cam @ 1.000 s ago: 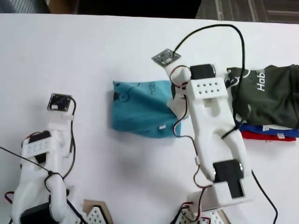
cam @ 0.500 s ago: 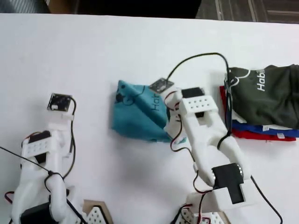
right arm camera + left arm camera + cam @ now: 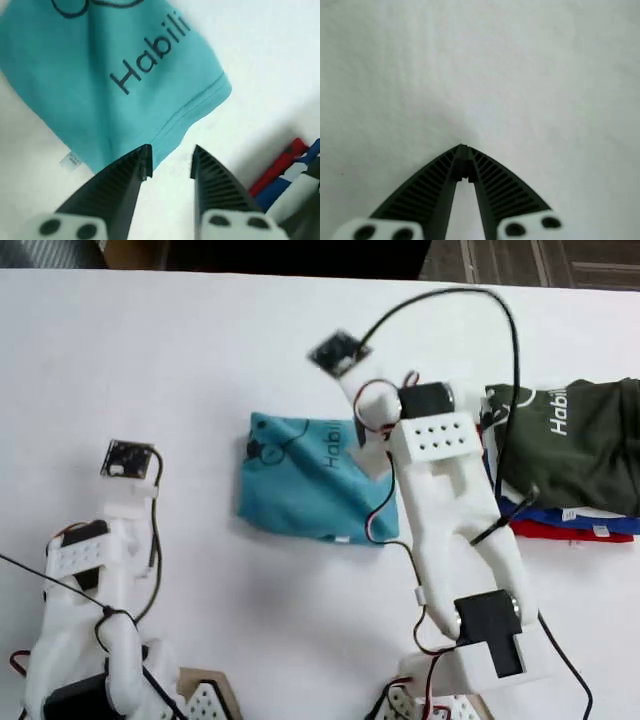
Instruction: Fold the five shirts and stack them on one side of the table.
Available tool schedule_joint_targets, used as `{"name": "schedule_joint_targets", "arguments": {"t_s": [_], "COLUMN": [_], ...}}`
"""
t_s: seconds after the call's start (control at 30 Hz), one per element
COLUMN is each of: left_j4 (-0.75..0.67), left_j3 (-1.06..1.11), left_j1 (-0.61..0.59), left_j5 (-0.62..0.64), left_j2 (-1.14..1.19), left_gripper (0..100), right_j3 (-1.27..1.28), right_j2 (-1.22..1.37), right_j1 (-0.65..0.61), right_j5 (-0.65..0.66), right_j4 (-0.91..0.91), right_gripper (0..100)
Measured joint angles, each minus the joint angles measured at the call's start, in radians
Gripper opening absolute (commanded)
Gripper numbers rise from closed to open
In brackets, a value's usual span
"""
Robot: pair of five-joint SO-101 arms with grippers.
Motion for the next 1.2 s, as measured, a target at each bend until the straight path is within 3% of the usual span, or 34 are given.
{"name": "schedule_joint_targets", "arguments": {"t_s": [0.13, 0.47, 0.67, 0.83, 1.2], "left_j4": [0.015, 0.242, 0.316, 0.299, 0.04], "left_j3": [-0.006, -0.264, -0.359, -0.359, -0.256], "left_j1": [0.064, 0.439, 0.589, 0.669, 0.68], "left_j5": [0.006, 0.08, -0.012, -0.049, -0.052], "left_j2": [0.0, 0.0, 0.0, 0.0, 0.0], "left_gripper": [3, 3, 3, 3, 3], "right_j3": [-0.023, -0.026, -0.026, -0.028, -0.028], "right_j2": [0.058, 0.336, 0.416, 0.463, 0.473], "right_j1": [0.002, 0.078, 0.094, 0.092, 0.092], "right_j5": [-0.035, -0.046, -0.046, -0.046, -0.046], "right_j4": [-0.104, -0.298, -0.367, -0.416, -0.422], "right_gripper": [2.2, 2.2, 2.2, 2.2, 2.2]}}
